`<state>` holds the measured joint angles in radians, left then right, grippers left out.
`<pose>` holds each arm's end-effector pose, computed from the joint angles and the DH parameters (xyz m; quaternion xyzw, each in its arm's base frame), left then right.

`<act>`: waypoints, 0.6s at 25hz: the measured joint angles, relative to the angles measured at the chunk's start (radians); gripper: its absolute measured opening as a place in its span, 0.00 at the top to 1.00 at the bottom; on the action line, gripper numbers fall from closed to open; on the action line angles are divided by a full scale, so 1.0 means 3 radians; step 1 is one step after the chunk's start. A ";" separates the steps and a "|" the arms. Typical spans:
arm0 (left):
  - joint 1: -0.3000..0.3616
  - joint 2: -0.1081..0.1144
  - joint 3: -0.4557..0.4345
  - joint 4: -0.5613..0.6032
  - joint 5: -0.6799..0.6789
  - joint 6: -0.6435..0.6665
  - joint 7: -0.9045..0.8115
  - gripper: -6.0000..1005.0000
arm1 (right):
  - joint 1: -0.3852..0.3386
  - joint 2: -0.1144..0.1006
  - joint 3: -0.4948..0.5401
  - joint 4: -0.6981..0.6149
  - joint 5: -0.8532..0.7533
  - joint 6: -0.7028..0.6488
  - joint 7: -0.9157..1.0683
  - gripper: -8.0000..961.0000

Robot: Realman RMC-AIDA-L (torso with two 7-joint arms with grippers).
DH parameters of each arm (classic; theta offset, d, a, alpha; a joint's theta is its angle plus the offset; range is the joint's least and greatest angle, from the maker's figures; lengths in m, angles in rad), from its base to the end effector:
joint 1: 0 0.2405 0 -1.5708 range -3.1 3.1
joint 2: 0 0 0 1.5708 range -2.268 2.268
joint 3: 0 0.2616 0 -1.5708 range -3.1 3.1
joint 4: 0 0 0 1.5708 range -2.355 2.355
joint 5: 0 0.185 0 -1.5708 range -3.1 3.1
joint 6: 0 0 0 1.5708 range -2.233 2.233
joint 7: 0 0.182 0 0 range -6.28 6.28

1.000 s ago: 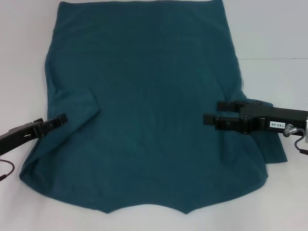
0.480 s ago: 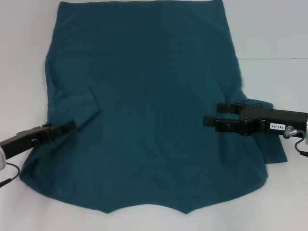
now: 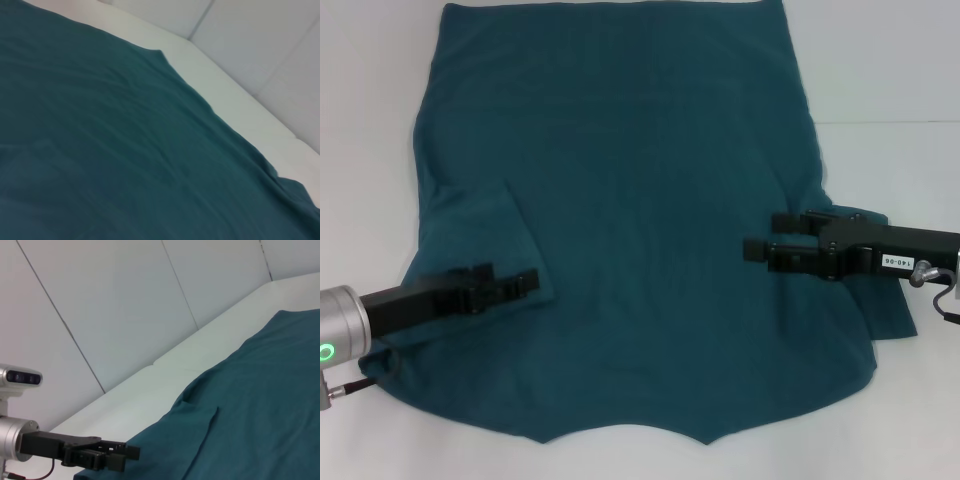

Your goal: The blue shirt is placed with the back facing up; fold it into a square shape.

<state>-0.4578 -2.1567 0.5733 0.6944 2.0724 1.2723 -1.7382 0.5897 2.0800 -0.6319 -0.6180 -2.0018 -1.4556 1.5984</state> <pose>-0.2905 0.3394 -0.0422 -0.8256 -0.4574 -0.2356 0.2316 0.2303 0.3546 -0.0342 -0.8974 0.3233 0.2629 0.1450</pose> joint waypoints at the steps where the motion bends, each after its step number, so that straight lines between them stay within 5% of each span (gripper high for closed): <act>1: -0.0001 -0.0001 0.0014 0.0012 0.0000 0.0014 0.0000 0.09 | 0.0002 0.0000 0.0000 0.0000 0.0000 0.0000 0.0000 0.08; 15: -0.0199 -0.0013 0.0080 -0.0045 -0.0197 0.0297 0.0576 0.09 | -0.0090 -0.0039 0.0214 -0.0003 0.0034 0.0082 0.0262 0.08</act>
<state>-0.5175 -2.1607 0.5971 0.6809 2.0134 1.3614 -1.5655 0.5629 2.0682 -0.5677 -0.6190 -1.9916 -1.4311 1.6769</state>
